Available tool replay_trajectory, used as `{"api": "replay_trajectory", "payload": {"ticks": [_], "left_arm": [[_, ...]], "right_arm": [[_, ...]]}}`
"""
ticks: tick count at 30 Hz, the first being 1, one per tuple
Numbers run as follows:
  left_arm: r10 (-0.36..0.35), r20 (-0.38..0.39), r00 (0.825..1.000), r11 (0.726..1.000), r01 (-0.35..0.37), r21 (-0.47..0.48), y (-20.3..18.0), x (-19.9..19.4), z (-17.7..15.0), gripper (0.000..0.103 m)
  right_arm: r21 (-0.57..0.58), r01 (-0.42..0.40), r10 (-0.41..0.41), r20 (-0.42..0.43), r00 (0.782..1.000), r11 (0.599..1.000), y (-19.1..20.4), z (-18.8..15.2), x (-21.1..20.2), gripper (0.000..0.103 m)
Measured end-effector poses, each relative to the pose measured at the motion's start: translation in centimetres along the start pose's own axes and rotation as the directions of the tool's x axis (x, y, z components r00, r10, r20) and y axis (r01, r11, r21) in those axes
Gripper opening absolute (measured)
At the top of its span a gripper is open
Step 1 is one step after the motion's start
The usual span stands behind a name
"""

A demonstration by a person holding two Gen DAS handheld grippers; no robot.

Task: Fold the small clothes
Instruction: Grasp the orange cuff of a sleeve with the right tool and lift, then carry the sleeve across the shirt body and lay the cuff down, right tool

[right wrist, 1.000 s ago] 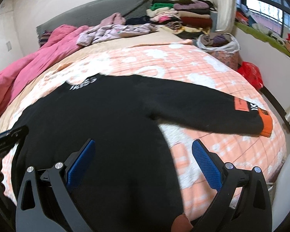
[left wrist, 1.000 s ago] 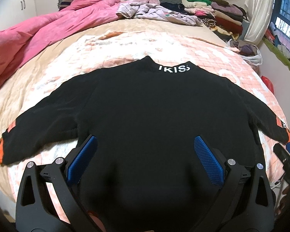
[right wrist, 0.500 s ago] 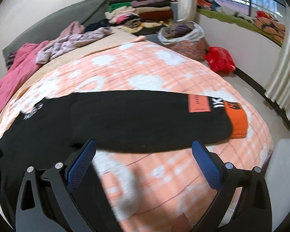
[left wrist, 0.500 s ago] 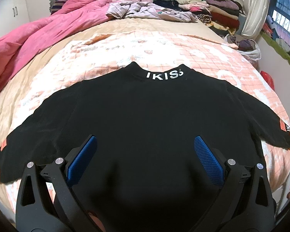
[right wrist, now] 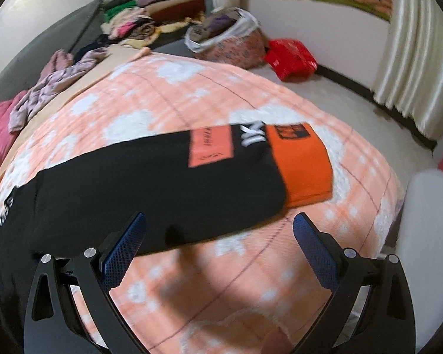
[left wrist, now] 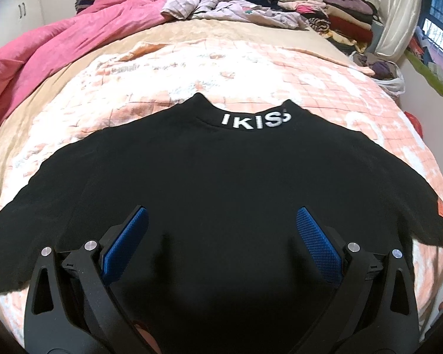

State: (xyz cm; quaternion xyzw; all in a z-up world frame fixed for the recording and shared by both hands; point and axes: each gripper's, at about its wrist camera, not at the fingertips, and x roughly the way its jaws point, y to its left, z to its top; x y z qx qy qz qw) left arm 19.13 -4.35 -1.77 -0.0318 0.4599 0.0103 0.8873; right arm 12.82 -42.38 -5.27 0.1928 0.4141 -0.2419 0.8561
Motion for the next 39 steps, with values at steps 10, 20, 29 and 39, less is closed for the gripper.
{"api": "replay_trajectory", "payload": {"ticks": [10,20,29,39], "left_arm": [[0.018,-0.019,1.000,0.998,-0.019,-0.060,1.4,1.7,-0.5,0.094],[0.016,0.001,1.000,0.994,-0.016,-0.109,3.0,0.9,-0.7,0.094],[-0.016,0.028,0.999,0.989,0.020,-0.144,4.4,-1.0,-0.4,0.094],[-0.033,0.036,0.999,0.977,0.040,-0.209,7.6,-2.2,-0.3,0.094]], "right_arm": [[0.161,-0.095,0.099,-0.018,0.995,0.982,-2.3,1.9,3.0,0.098],[0.166,-0.275,0.260,0.110,0.959,0.947,-1.8,3.7,1.5,0.022],[0.020,-0.427,0.419,0.156,0.895,0.904,4.7,4.3,-2.6,0.019],[-0.147,-0.594,0.609,0.085,0.789,0.791,15.7,3.1,-6.2,0.019]]}}
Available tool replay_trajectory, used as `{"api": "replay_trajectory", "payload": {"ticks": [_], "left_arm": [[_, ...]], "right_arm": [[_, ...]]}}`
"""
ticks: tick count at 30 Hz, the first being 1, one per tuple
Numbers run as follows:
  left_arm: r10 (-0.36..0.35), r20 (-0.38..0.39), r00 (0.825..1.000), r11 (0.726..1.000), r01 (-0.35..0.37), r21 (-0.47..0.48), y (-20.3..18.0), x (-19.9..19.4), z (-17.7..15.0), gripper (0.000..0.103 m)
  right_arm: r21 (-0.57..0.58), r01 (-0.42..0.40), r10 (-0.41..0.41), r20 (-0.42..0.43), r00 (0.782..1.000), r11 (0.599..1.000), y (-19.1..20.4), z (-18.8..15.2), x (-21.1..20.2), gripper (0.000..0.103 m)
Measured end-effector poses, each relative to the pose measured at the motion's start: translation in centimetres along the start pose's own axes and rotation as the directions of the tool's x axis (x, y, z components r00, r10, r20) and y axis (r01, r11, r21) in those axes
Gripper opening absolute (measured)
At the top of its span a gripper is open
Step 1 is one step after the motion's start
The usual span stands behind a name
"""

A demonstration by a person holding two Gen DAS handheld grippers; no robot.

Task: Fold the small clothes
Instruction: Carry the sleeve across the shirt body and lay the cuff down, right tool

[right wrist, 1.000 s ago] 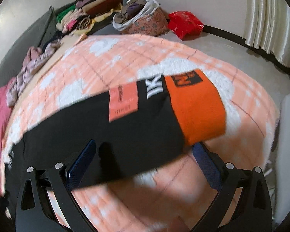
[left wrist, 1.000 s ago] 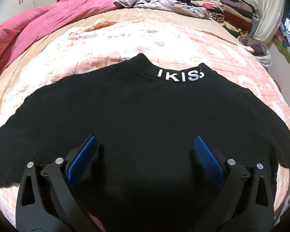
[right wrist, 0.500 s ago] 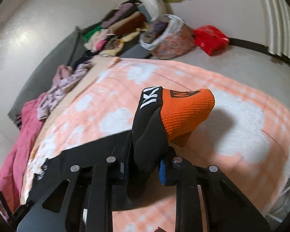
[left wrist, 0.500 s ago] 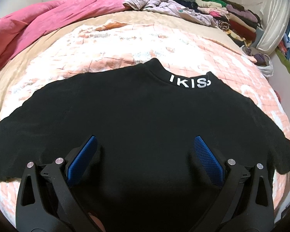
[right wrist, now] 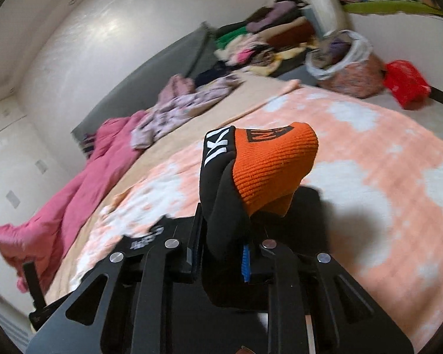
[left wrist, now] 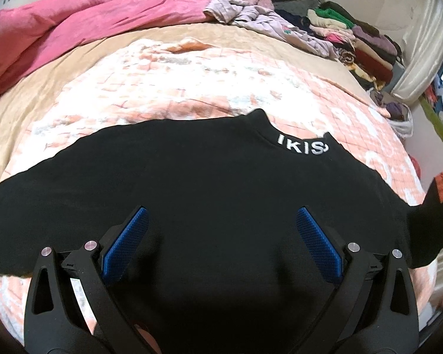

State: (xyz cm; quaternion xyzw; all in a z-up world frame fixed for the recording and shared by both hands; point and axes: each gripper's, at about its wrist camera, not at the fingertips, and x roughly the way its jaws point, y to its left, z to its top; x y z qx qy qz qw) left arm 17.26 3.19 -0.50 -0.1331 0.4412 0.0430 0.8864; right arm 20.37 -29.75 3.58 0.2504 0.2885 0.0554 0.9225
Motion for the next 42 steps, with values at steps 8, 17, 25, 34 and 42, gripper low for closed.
{"api": "replay_trajectory", "payload": {"ticks": [8,17,25,34,42], "left_arm": [[-0.013,0.017,1.000,0.997,0.014,-0.071,3.9,-1.5,0.8,0.094],[-0.112,0.048,0.992,0.981,0.119,-0.155,7.7,-2.8,1.2,0.094],[-0.159,0.062,0.985,0.963,0.169,-0.212,9.9,-3.1,1.3,0.094],[-0.201,0.054,0.978,0.947,0.208,-0.244,10.7,-2.6,1.1,0.094],[-0.249,-0.035,0.968,0.952,0.238,-0.195,7.4,-0.1,0.2,0.085]], "right_arm": [[-0.111,-0.116,0.109,-0.074,0.991,0.987,8.3,-2.0,3.5,0.019],[-0.280,-0.146,0.102,-0.165,0.981,0.949,15.9,-6.8,7.9,0.019],[-0.411,-0.160,0.070,-0.225,0.972,0.897,19.8,-11.1,10.7,0.047],[-0.494,-0.224,0.101,-0.263,0.959,0.840,20.2,-12.7,9.2,0.072],[-0.443,-0.058,-0.041,-0.211,0.977,0.895,14.9,-10.4,8.1,0.078]]}}
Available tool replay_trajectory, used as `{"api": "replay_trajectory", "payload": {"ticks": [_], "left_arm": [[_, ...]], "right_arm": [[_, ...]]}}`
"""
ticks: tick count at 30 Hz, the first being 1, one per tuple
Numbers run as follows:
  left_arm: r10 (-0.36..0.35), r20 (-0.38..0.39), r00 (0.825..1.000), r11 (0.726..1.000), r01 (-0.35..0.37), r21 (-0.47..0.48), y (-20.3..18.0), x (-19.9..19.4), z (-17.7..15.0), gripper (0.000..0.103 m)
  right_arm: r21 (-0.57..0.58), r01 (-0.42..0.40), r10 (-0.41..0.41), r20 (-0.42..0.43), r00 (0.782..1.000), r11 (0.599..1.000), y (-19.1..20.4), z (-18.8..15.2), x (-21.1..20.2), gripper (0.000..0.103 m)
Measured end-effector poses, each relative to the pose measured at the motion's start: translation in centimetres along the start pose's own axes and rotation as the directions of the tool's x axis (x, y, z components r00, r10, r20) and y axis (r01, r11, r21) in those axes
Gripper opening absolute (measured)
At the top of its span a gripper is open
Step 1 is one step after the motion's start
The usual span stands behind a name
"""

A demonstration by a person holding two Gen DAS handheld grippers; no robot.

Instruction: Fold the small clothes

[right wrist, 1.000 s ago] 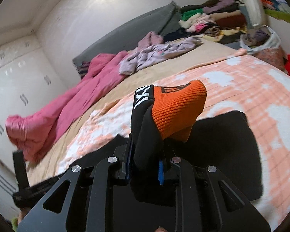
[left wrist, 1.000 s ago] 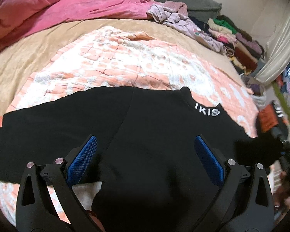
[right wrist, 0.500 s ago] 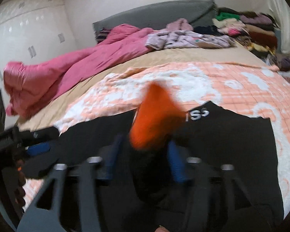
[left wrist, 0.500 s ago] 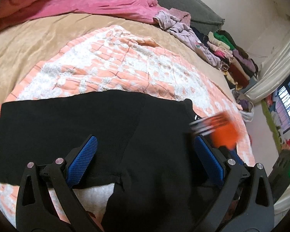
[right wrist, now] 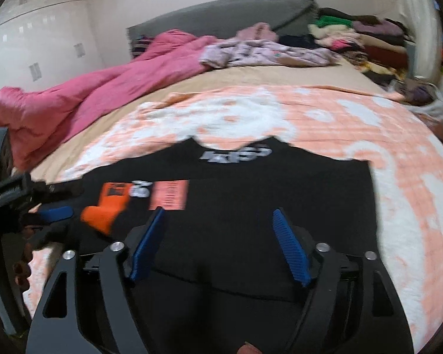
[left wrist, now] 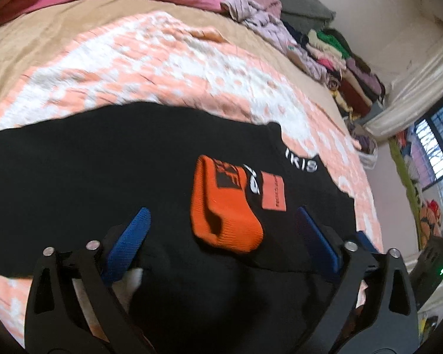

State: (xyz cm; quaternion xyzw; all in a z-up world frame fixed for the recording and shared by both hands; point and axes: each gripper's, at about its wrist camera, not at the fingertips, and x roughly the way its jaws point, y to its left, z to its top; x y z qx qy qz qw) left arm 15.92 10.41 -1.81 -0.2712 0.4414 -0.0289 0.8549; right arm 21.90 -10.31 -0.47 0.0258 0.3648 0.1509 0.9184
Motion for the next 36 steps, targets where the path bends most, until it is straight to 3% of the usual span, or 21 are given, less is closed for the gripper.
{"api": "replay_trajectory", "payload": {"ticks": [2,3,4,5,6,7,11,14,16,18,20,22,25,30,33,36], "left_arm": [[0.037,-0.009,0.999,0.999,-0.037,0.022,-0.6,1.0,-0.1,0.073],[0.059,-0.016,0.998,0.998,-0.059,0.035,-0.8,1.6,-0.2,0.061],[0.068,-0.017,0.998,0.997,-0.067,0.044,-1.0,2.0,-0.3,0.037],[0.085,-0.013,0.996,0.995,-0.084,0.058,-1.2,2.4,-0.5,0.022],[0.115,0.002,0.993,0.991,-0.114,0.076,-1.3,2.5,-0.5,0.001],[0.137,0.037,0.990,0.985,-0.140,0.105,-1.5,2.1,-0.7,0.000],[0.156,0.055,0.986,0.978,-0.162,0.130,-0.7,1.1,-0.7,0.000],[0.234,0.040,0.971,0.958,-0.237,0.158,-0.1,1.9,-1.0,0.000],[0.228,0.004,0.974,0.965,-0.227,0.134,0.8,2.6,-1.2,0.000],[0.210,0.020,0.978,0.972,-0.211,0.107,1.0,1.7,-1.2,0.000],[0.220,0.081,0.972,0.967,-0.228,0.112,0.5,0.0,-1.2,0.005],[0.210,0.130,0.969,0.966,-0.226,0.123,-0.4,-1.6,-1.0,0.019],[0.178,0.154,0.972,0.962,-0.205,0.182,-2.5,-2.3,-1.1,0.023],[0.140,0.083,0.987,0.947,-0.158,0.279,-5.3,0.1,-2.0,0.027],[0.216,0.012,0.976,0.927,-0.209,0.312,-4.9,2.8,-2.9,0.028],[0.216,-0.018,0.976,0.937,-0.202,0.284,-3.2,3.9,-3.2,0.032]], "right_arm": [[0.029,0.029,-0.029,-0.002,1.000,0.999,-1.7,-0.1,-0.3,0.078],[0.038,0.043,-0.043,-0.003,0.999,0.998,-2.2,-0.1,-0.4,0.078],[0.049,0.059,-0.058,-0.008,0.998,0.997,-3.0,-0.2,-0.5,0.078],[0.060,0.069,-0.068,-0.011,0.998,0.996,-3.6,-0.3,-0.6,0.078],[0.069,0.082,-0.081,-0.014,0.997,0.994,-4.2,-0.4,-0.6,0.078],[0.075,0.095,-0.094,-0.018,0.995,0.993,-4.7,-0.5,-0.6,0.078],[0.084,0.165,-0.162,-0.043,0.986,0.983,-6.5,-1.2,-0.7,0.078],[0.099,0.176,-0.170,-0.060,0.984,0.979,-7.3,-1.6,-0.4,0.078],[0.108,0.175,-0.168,-0.069,0.983,0.979,-7.5,-1.8,-0.3,0.078],[0.100,0.170,-0.162,-0.081,0.983,0.980,-7.3,-1.9,-0.1,0.078],[0.085,0.163,-0.156,-0.080,0.984,0.983,-7.0,-1.9,-0.1,0.078],[0.072,0.147,-0.140,-0.085,0.986,0.987,-6.5,-2.0,0.0,0.078],[0.049,0.133,-0.127,-0.098,0.987,0.990,-5.8,-1.9,0.3,0.078],[0.032,0.137,-0.131,-0.144,0.981,0.990,-5.5,-2.6,1.1,0.078],[0.014,0.163,-0.158,-0.179,0.971,0.986,-5.9,-3.0,1.5,0.078],[0.003,0.176,-0.172,-0.215,0.961,0.984,-6.3,-3.6,2.1,0.078]]}}
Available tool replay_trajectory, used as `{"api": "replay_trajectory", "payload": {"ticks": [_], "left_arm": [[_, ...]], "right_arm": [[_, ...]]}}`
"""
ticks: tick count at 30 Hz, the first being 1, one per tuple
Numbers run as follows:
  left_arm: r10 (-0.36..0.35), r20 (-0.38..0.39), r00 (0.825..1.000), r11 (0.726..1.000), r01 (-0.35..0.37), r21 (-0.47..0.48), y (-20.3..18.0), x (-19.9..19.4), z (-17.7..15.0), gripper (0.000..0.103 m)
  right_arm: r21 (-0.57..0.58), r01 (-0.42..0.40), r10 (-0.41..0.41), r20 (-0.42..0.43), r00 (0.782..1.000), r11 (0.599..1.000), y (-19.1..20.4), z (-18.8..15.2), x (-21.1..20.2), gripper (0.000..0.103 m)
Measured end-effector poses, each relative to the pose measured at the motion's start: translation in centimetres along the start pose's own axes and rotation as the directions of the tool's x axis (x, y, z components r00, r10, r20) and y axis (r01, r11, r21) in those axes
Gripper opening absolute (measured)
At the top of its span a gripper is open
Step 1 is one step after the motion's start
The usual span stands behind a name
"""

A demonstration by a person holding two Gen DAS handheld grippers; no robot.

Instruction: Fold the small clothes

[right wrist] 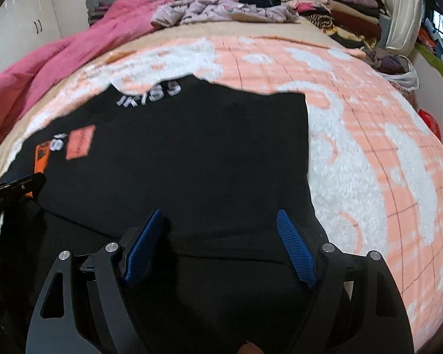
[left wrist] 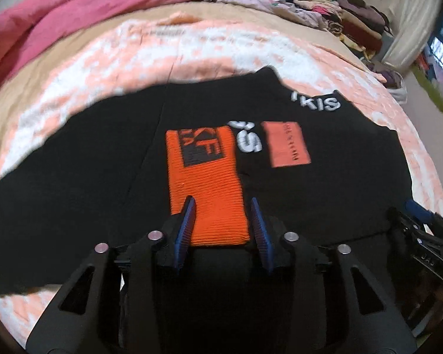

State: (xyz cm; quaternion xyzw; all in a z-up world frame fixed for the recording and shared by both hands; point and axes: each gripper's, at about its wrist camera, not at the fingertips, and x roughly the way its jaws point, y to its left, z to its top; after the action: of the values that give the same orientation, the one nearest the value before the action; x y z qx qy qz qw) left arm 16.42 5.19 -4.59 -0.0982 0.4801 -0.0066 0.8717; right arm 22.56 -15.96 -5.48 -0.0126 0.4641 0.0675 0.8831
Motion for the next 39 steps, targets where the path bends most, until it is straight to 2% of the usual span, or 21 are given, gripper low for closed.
{"api": "replay_trajectory", "payload": {"ticks": [4,9,12,17,19,20,22,26,28,32,34,39], "left_arm": [[-0.028,0.009,1.000,1.000,0.028,-0.010,0.5,-0.1,-0.2,0.033],[-0.031,0.016,0.999,0.999,0.031,-0.014,0.5,-0.6,-0.2,0.035],[-0.022,0.022,1.000,0.999,0.023,-0.022,0.5,-1.0,-0.1,0.043],[-0.025,0.039,0.999,0.999,0.026,-0.022,0.6,-2.3,-0.3,0.046],[-0.019,0.054,0.998,1.000,0.020,-0.015,0.5,-2.9,-0.3,0.055],[-0.017,0.060,0.998,1.000,0.018,-0.014,0.6,-3.2,-0.3,0.056],[-0.010,0.070,0.998,1.000,0.011,-0.015,0.7,-3.8,-0.2,0.066],[0.004,0.085,0.996,1.000,-0.002,-0.017,1.1,-5.0,-0.3,0.069],[0.012,0.093,0.996,1.000,-0.011,-0.019,1.4,-5.5,-0.4,0.085],[0.020,0.109,0.994,0.999,-0.017,-0.027,2.0,-6.5,-0.7,0.086],[0.036,0.117,0.992,0.999,-0.032,-0.030,2.4,-7.0,-0.8,0.092],[0.053,0.131,0.990,0.998,-0.047,-0.048,3.5,-8.0,-1.2,0.092]], "right_arm": [[-0.006,0.016,-0.016,0.006,1.000,1.000,0.2,-0.2,0.2,0.078],[0.032,-0.016,0.016,0.013,1.000,0.999,-0.2,-0.1,-0.7,0.080],[0.040,-0.035,0.034,0.027,0.999,0.999,-0.1,-0.3,-1.7,0.082],[0.041,-0.057,0.055,0.039,0.998,0.998,0.6,-0.5,-2.9,0.083],[0.036,-0.064,0.062,0.044,0.997,0.997,1.0,-0.4,-3.3,0.085],[0.033,-0.068,0.067,0.049,0.997,0.997,1.2,-0.4,-3.6,0.093],[0.033,-0.069,0.066,0.064,0.996,0.997,1.4,-0.3,-4.1,0.095],[0.017,-0.076,0.075,0.082,0.994,0.997,2.2,-0.2,-5.0,0.095],[0.013,-0.078,0.077,0.092,0.993,0.997,2.5,-0.2,-5.5,0.096],[0.006,-0.083,0.081,0.106,0.991,0.997,3.1,-0.2,-6.2,0.097],[0.000,-0.087,0.086,0.114,0.990,0.996,3.4,-0.2,-6.6,0.097],[-0.018,-0.105,0.106,0.131,0.986,0.994,4.6,-0.1,-7.3,0.097]]}}
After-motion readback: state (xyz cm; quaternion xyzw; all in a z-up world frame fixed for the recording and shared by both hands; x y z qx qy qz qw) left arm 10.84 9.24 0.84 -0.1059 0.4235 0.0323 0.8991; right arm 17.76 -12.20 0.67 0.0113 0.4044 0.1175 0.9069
